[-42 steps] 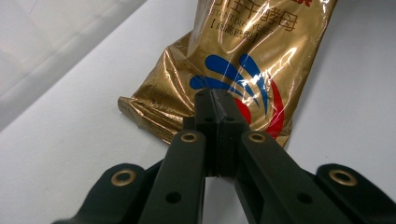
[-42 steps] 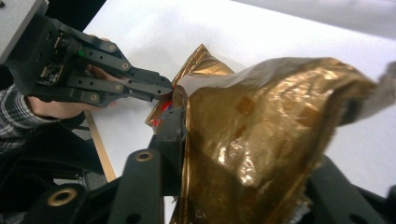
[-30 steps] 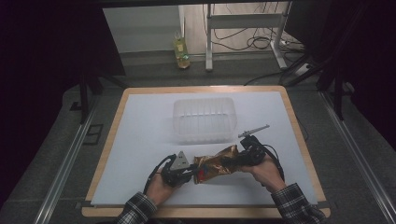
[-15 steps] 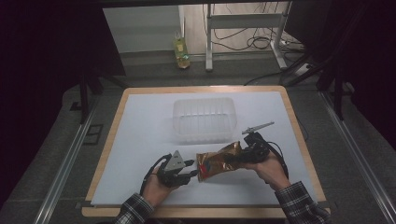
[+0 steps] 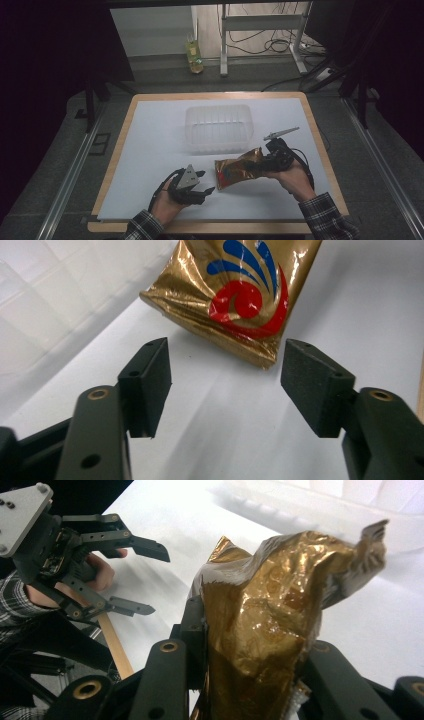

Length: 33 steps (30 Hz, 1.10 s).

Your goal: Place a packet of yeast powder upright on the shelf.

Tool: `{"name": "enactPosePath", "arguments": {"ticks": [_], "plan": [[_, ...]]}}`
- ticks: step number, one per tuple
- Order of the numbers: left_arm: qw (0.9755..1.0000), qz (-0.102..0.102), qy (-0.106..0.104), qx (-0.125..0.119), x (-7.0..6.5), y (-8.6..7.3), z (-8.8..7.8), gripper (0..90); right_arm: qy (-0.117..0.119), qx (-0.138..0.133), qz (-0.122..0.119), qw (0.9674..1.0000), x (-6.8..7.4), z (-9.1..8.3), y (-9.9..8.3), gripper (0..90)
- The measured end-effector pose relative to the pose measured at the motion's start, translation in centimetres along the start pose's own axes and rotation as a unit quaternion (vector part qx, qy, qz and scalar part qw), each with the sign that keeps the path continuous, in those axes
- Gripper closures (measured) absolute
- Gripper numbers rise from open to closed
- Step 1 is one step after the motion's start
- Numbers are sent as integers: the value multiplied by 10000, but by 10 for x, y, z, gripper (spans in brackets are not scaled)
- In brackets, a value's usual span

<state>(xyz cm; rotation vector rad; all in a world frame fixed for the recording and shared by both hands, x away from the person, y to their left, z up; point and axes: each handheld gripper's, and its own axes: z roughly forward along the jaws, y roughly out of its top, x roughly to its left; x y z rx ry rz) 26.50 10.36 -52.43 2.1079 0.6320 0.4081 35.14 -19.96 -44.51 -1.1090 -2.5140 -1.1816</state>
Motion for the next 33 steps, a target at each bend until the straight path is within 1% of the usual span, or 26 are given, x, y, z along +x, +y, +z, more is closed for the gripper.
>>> {"name": "enactPosePath", "arguments": {"ticks": [2,6,7,8,11,14,17,19,22,25,30,33], "plan": [[10000,24,34,9,0,0,-1,322,-46,-7,-11,10000,0,-3,1,677],[10000,-54,70,-15,1,-1,-4,270,-80,-30,-25,10000,0,-9,5,677],[9999,-104,69,-25,1,-1,-5,258,-94,-27,-29,9999,0,-10,5,678],[9999,-150,43,-32,2,-1,-5,211,-115,-32,-32,9999,0,-12,6,678],[9997,-257,-8,3,3,-2,-6,189,-163,-44,-44,9998,0,-16,10,678],[9995,-299,9,50,2,-2,-7,112,-254,-76,-63,9996,0,-22,14,678],[9995,-311,16,99,2,-2,-8,61,-315,-107,-76,9994,0,-27,19,678],[9994,-318,11,101,1,-2,-8,45,-360,-120,-85,9992,0,-30,21,679],[9994,-303,102,98,2,-3,-7,12,-435,-135,-93,9989,-1,-35,26,679],[9994,-255,210,100,2,-4,-7,0,-498,-155,-107,9986,-2,-39,31,679],[9993,-253,244,114,4,-5,-5,0,-636,-169,-116,9978,-3,-46,40,679],[9993,-259,200,173,4,-7,-3,0,-696,-204,-86,9973,-4,-49,45,679]]}}
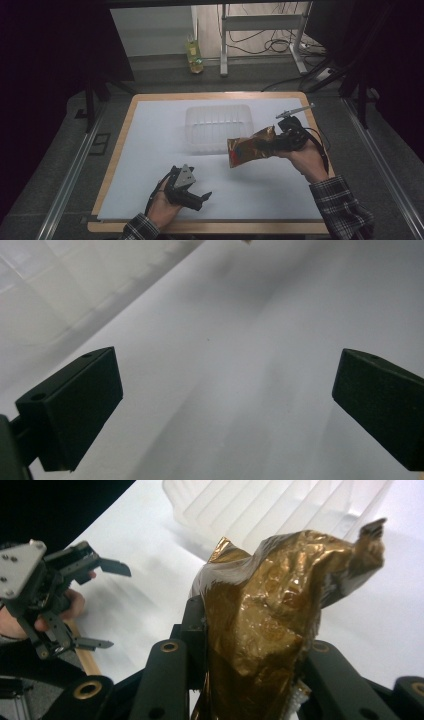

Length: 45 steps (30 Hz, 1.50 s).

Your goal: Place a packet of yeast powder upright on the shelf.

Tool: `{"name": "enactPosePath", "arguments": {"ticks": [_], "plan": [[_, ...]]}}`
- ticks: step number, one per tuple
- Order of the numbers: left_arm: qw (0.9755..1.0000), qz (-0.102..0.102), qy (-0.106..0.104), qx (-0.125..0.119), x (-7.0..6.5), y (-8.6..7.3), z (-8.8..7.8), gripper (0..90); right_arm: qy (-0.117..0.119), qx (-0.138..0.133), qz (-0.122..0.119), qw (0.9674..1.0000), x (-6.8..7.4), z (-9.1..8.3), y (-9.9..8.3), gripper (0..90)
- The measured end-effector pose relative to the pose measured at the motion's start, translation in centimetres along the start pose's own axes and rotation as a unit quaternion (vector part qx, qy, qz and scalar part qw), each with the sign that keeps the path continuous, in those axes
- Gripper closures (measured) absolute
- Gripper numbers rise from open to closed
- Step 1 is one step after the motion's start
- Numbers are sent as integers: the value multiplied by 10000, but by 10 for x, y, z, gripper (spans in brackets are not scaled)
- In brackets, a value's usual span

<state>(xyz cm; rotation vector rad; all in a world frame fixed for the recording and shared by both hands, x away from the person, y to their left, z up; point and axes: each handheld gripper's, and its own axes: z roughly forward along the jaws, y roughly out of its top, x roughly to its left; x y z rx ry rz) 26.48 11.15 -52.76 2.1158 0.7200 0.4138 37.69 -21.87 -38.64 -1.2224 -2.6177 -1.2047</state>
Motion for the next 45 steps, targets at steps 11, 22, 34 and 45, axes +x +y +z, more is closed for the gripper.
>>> {"name": "enactPosePath", "arguments": {"ticks": [11,22,34,45], "plan": [[9999,152,71,43,-1,0,1,0,-313,-101,108,9994,-10,-7,22,680],[9996,237,96,110,-1,0,2,0,-590,-173,185,9979,-20,-5,42,680],[9996,242,56,134,-2,-1,4,0,-907,-179,301,9953,-32,7,65,680],[9997,200,-8,155,0,-2,4,0,-1174,94,270,9927,-37,32,80,681]]}}
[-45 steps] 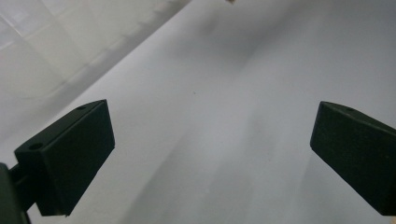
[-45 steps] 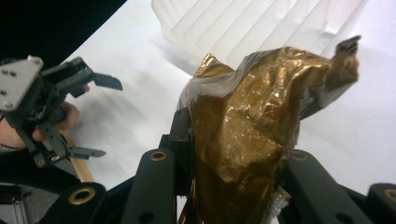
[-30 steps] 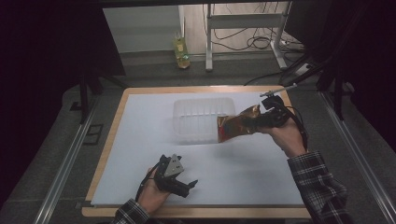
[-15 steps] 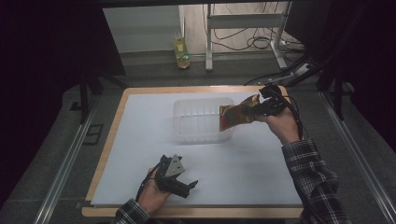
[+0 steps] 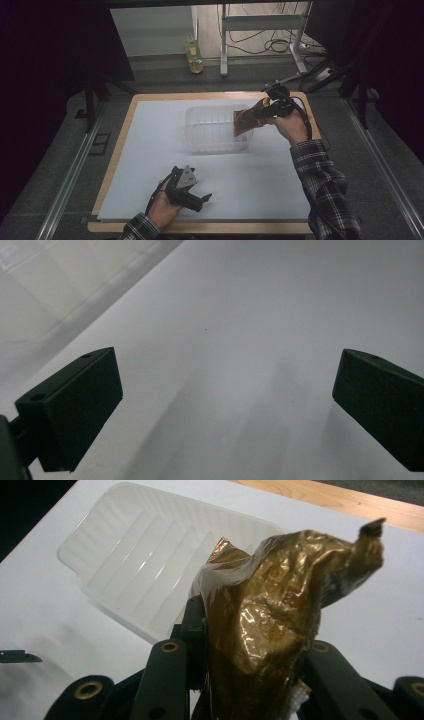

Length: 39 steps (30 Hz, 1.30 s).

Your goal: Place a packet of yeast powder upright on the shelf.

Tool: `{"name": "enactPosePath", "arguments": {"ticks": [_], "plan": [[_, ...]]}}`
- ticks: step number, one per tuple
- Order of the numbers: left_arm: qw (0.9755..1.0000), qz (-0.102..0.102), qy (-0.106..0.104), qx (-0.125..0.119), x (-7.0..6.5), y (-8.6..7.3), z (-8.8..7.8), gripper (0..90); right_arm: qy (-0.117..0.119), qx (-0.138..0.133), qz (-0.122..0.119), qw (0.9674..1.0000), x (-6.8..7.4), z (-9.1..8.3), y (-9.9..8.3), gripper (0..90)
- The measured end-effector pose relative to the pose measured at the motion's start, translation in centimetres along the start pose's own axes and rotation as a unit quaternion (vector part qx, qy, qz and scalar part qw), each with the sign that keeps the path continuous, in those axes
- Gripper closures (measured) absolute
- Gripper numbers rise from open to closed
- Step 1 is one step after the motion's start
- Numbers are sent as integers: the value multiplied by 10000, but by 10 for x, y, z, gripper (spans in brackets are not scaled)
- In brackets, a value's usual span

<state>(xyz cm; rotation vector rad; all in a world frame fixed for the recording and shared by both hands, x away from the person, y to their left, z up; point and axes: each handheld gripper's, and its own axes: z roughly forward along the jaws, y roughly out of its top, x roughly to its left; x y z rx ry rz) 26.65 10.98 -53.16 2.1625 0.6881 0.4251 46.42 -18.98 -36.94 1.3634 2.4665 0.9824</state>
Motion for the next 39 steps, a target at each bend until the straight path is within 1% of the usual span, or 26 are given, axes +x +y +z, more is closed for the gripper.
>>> {"name": "enactPosePath", "arguments": {"ticks": [2,10,12,16,20,22,23,29,39], "plan": [[10000,-9,-29,-1,0,0,0,0,-83,100,-51,9999,4,6,4,682],[10000,-62,-49,-21,0,0,0,0,-236,266,-171,9992,12,19,14,681],[10000,-53,-41,-14,0,0,1,0,-254,293,-189,9991,12,22,16,681],[10000,-47,-41,-20,0,0,1,0,-237,270,-141,9993,11,27,19,680],[10000,-24,-39,-11,0,0,0,0,-185,186,-65,9996,8,33,20,679],[10000,-28,-40,-14,0,0,0,0,-130,82,36,9999,5,35,21,679],[10000,-26,-41,-12,0,0,0,0,-130,82,36,9999,5,35,21,679],[10000,-18,-49,-11,0,0,1,0,-67,-150,188,9997,2,38,22,679],[10000,-15,-72,-2,-1,0,1,0,25,-396,296,9988,3,46,27,680]]}}
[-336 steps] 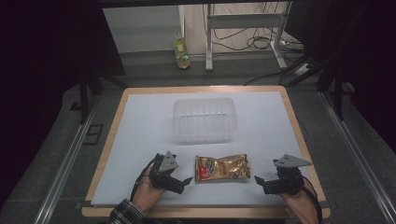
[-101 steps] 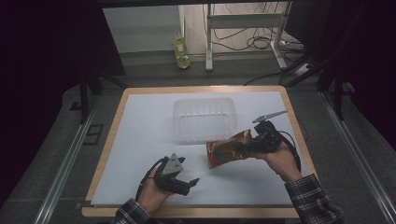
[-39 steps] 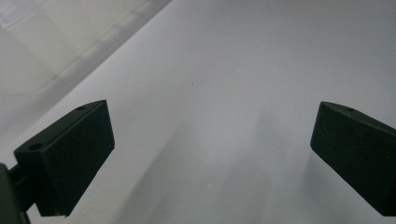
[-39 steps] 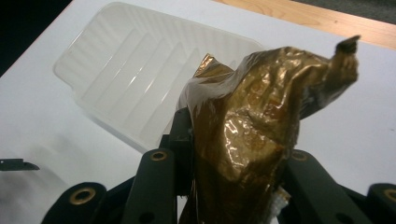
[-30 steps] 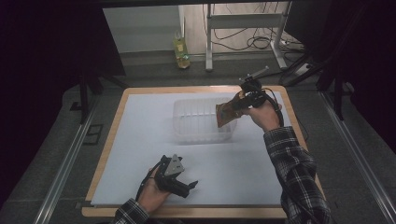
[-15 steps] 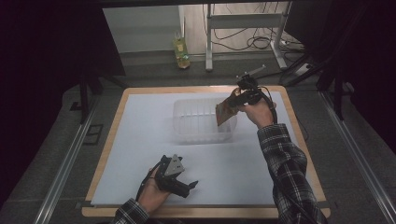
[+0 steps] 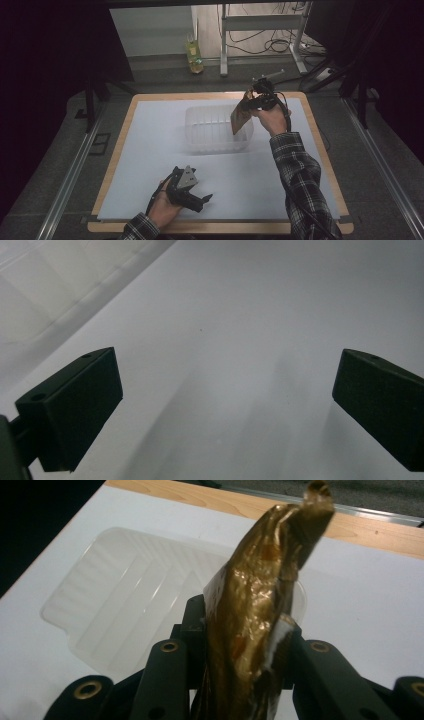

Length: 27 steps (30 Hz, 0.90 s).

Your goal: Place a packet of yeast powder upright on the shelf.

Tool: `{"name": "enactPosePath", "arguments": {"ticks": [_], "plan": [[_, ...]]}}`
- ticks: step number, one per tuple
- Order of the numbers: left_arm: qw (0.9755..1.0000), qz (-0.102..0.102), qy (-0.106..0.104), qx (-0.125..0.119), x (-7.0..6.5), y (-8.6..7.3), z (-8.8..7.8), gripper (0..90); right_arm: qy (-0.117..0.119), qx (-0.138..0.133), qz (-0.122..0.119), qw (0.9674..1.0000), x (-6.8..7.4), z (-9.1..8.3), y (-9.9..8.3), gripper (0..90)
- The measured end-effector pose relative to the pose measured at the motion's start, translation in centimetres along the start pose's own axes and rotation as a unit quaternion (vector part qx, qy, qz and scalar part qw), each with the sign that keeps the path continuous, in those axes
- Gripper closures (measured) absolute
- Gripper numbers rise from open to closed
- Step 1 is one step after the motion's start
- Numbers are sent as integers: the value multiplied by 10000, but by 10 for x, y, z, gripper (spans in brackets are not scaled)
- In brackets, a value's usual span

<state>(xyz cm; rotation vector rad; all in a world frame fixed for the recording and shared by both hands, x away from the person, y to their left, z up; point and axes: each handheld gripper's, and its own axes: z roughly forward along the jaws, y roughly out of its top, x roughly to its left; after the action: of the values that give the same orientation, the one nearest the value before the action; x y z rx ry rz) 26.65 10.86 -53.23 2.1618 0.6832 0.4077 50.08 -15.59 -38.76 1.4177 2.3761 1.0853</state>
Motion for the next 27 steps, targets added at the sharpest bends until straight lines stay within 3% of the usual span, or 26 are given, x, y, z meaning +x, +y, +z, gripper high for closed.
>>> {"name": "enactPosePath", "arguments": {"ticks": [18,27], "plan": [[10000,0,-27,19,0,0,0,0,95,47,73,9999,5,32,-6,685],[10000,26,-37,48,-2,0,2,0,102,-80,88,9999,-1,33,-13,681]]}}
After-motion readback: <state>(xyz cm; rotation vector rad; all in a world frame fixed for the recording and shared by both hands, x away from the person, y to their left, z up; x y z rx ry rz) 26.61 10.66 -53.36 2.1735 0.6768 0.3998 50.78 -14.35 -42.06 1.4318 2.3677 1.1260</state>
